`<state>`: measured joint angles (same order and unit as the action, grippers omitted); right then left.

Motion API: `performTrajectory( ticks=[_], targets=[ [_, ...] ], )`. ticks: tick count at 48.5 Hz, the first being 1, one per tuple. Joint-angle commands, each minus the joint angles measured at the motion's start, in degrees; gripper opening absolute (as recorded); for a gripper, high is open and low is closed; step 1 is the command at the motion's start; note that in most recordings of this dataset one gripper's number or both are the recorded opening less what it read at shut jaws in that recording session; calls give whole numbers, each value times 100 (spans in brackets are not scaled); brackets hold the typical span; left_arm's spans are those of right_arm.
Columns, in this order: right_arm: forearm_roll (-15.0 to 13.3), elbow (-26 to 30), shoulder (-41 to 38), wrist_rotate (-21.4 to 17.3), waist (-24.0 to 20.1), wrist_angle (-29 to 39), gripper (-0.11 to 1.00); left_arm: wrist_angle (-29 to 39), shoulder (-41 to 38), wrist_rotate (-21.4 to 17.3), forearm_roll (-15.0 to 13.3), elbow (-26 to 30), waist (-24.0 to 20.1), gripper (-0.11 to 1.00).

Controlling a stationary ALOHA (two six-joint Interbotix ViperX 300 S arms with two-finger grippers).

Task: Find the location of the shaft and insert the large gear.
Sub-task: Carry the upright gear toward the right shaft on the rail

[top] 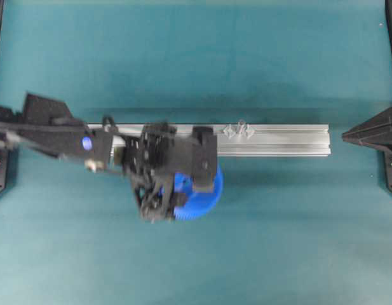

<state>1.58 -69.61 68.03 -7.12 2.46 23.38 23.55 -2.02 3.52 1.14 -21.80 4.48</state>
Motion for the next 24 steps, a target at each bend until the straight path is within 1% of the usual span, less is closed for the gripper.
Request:
performTrajectory(
  ticks=[1,5,10,15,24],
  targets=[
    [-9,44,-44,-53,9,-44,-1,-44,272,-264,9,229,-220,73],
    [0,26,-44,-53,9,-53,-1,-53,246,-571,9,316,-378,73],
    [-9,9,-35,-53,9,-53,-1,-105,141,-861,9,483,-571,73],
    [0,-26,0,-53,9,-53,-1,-246,-70,-1046,9,694,-729,73],
    [-9,-70,105,-53,18,-53,-1,-492,-483,-1266,9,1125,-879,73]
  ],
)
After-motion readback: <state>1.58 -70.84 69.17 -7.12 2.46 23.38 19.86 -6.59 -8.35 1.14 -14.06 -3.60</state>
